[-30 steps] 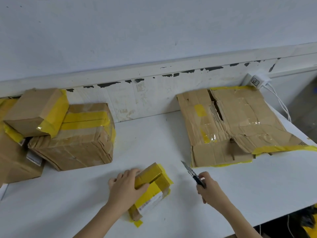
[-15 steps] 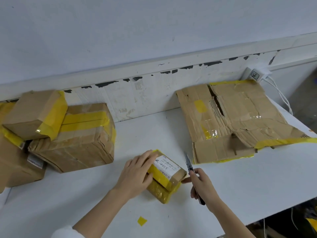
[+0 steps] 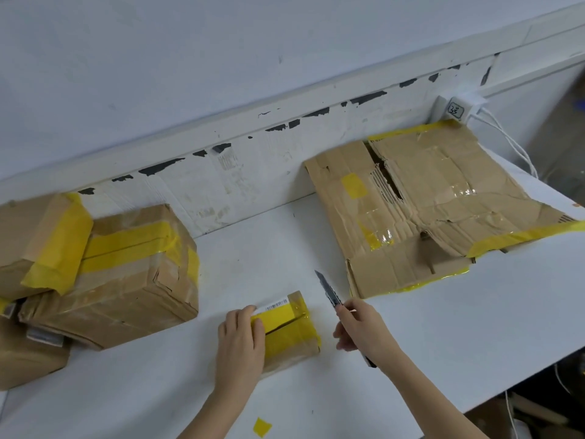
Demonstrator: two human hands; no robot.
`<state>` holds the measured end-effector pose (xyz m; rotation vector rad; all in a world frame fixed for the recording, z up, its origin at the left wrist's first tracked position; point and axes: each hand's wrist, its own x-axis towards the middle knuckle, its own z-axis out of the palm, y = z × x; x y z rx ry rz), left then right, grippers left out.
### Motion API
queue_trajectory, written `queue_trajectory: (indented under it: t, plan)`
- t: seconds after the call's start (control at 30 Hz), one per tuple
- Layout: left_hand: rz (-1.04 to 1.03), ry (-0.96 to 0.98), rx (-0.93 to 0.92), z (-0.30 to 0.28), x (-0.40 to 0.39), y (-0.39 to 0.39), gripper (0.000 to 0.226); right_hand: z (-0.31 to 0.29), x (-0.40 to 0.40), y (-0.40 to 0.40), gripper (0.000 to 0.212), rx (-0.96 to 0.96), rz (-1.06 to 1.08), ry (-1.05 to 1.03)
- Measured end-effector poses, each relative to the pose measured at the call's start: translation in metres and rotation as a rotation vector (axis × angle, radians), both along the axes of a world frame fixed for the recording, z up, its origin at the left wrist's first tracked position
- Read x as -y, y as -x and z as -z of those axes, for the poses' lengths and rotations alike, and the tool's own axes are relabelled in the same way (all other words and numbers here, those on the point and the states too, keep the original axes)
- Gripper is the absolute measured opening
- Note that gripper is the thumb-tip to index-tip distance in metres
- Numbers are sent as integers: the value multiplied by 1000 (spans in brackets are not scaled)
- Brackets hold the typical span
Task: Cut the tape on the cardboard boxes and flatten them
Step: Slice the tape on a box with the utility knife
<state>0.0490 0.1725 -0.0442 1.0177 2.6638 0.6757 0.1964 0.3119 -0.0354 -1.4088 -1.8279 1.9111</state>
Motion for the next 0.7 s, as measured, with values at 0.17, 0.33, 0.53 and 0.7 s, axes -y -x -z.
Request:
queue_trajectory:
  t: [0.17, 0.33, 0.53, 0.7]
  plan:
    - [16, 19, -12, 4, 1, 2, 27, 0, -1, -10, 22, 194, -333, -461]
    - [-3, 17, -24, 3, 1, 0, 25, 1, 1, -7, 23, 218, -365, -423]
    - [12, 20, -32, 4, 0, 1, 25, 1, 1, -5, 24, 230, -358, -460]
    - [-7, 4, -21, 3, 1, 0, 26, 1, 4, -6, 24, 229, -342, -465]
